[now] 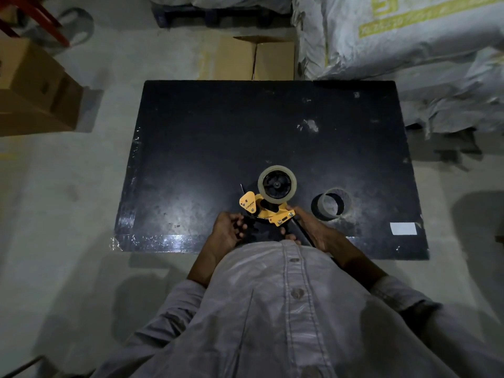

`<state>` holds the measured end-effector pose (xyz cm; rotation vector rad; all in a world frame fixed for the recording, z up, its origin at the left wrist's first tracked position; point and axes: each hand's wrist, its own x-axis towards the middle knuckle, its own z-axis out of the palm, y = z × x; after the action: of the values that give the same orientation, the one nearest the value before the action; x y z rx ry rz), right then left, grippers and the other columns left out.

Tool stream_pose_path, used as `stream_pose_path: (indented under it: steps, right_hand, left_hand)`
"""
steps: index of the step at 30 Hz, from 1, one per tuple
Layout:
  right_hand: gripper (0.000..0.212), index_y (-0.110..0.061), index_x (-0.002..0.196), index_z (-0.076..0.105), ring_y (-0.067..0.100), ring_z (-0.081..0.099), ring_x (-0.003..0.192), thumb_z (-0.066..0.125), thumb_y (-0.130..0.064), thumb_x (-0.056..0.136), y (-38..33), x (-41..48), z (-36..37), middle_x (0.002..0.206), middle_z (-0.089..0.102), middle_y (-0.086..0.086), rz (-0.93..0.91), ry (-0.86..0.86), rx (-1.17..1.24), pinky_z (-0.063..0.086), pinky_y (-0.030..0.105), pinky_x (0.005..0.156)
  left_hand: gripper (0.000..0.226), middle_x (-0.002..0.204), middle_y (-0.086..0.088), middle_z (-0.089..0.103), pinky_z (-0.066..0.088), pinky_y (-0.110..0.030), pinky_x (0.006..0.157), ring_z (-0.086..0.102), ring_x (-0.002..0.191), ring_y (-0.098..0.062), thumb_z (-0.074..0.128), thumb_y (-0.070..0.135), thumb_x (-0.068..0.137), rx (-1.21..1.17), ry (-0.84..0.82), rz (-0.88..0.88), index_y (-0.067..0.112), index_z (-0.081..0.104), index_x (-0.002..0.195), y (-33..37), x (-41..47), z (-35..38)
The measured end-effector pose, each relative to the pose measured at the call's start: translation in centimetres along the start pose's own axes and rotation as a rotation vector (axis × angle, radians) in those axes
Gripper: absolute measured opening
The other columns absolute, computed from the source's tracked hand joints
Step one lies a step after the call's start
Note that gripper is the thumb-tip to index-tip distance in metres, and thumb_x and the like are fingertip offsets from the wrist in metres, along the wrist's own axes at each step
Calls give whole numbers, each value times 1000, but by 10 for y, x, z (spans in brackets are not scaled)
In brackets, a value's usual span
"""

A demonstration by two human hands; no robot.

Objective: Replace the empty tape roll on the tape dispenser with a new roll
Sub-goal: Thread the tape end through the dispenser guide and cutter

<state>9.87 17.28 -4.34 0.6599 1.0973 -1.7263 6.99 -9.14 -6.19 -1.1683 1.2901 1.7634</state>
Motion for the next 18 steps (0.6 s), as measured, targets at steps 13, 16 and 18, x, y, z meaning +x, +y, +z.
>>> stream_pose_path:
  steps: [13, 16, 18]
  right_hand:
    - [69, -1, 89, 65, 18, 46, 50, 60, -69, 99, 4, -14, -11, 70, 54, 11, -7, 24, -23, 35, 28, 42]
    - [66, -1, 89, 66, 18, 46, 48, 55, -64, 103, 7, -21, -13, 66, 57, 9, -52, 92, -21, 33, 28, 43]
    - [61, -2, 92, 66, 18, 47, 47, 52, -59, 108, 9, -30, -12, 66, 61, 8, -114, 128, -22, 33, 27, 43]
  left_hand:
    - [33, 60, 2, 39, 26, -22, 42, 42, 50, -16, 43, 7, 102, -245, 97, 147, 20, 47, 72, 20, -4, -19]
    - [34, 54, 2, 46, 33, -21, 45, 45, 50, -18, 58, 15, 102, 10, 108, 179, 18, 56, 68, 31, 0, -22]
    - [27, 54, 2, 47, 29, -26, 51, 44, 54, -20, 64, 16, 98, 260, 96, 260, 17, 59, 72, 43, 6, -25]
